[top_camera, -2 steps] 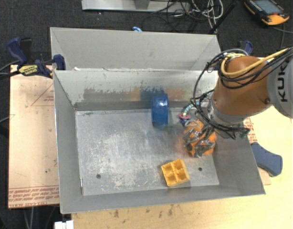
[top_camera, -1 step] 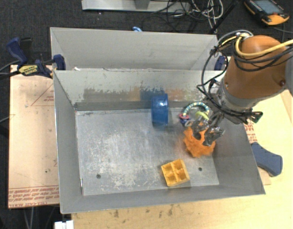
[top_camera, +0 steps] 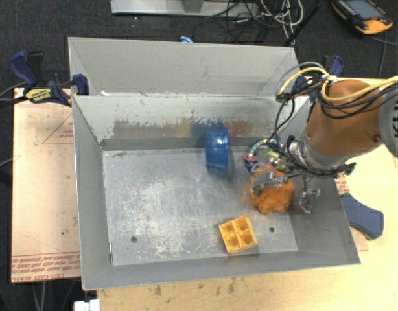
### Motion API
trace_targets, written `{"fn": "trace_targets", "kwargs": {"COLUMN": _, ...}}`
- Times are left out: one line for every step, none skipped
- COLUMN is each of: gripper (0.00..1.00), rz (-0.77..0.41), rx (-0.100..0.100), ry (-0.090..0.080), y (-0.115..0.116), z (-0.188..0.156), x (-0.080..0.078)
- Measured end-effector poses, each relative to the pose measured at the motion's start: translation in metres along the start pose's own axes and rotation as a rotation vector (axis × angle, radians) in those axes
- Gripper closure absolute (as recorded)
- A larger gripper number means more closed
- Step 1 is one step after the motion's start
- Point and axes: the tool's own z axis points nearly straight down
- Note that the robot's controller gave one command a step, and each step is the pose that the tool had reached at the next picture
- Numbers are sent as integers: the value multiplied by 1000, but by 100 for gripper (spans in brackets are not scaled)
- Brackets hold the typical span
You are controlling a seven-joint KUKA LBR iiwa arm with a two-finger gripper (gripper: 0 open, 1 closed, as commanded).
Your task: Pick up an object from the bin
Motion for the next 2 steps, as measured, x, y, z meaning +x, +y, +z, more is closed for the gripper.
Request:
{"fn": "trace_targets", "kwargs": {"gripper": 100, "rz": -50, "rx": -5, "ry": -8, "y": -6, "z": 32, "x": 7}}
{"fn": "trace_targets", "kwargs": {"gripper": 100, "rz": -50, "rx": -5, "ry": -8, "y": -6, "z": 33, "x": 7}}
